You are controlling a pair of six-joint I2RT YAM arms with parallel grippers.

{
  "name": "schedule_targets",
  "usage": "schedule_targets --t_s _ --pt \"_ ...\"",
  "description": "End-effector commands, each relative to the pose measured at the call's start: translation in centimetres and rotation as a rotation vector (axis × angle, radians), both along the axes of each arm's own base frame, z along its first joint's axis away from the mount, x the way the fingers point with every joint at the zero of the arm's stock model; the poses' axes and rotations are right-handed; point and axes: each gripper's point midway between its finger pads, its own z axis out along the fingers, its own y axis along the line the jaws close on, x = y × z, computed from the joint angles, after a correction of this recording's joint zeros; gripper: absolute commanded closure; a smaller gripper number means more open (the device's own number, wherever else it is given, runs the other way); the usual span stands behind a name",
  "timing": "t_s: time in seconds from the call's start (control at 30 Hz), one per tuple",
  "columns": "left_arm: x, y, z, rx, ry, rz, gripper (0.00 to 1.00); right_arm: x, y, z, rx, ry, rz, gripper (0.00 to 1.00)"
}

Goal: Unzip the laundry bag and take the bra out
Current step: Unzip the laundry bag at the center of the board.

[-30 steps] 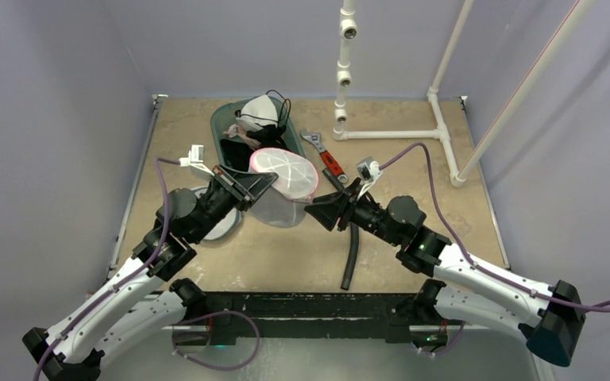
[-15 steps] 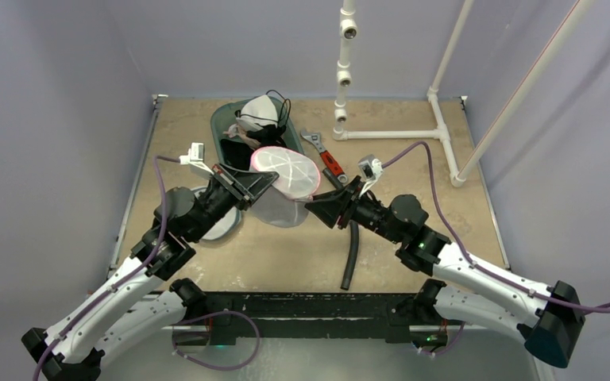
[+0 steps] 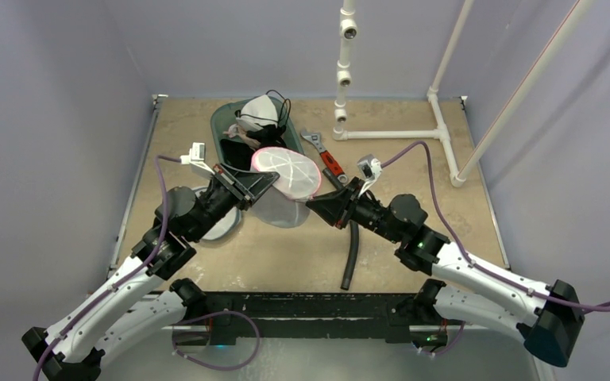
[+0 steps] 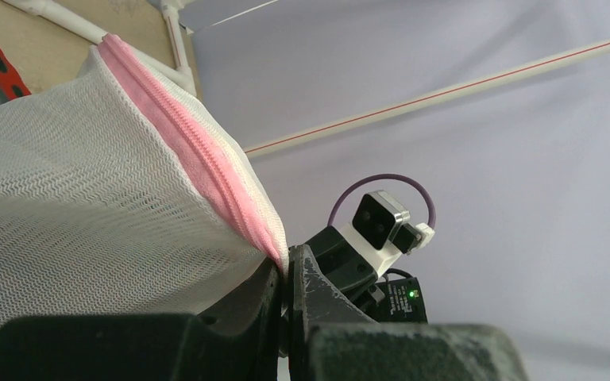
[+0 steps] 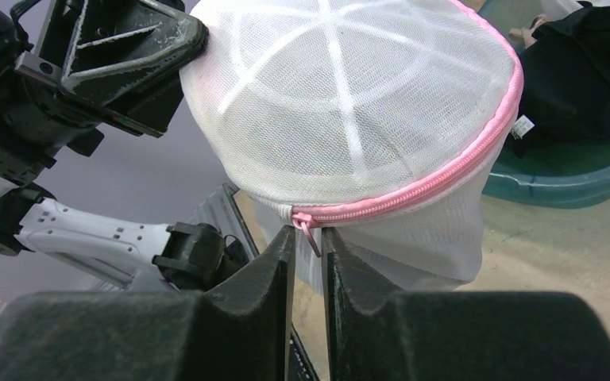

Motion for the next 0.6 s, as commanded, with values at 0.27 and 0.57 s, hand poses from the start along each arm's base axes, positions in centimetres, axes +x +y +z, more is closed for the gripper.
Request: schedule_targets --t_s 0.27,0.57 --pt "-1.1 0.3 4.0 -0.072 -0.1 -0.023 1.0 -0.1 -0.6 1.7 0.037 -0.045 -0.012 1.0" --pt "-0.9 0.1 3.0 -0.042 -0.085 -0.025 1.0 1.5 -2.4 -0.4 -0.09 -0.032 -0.135 1.0"
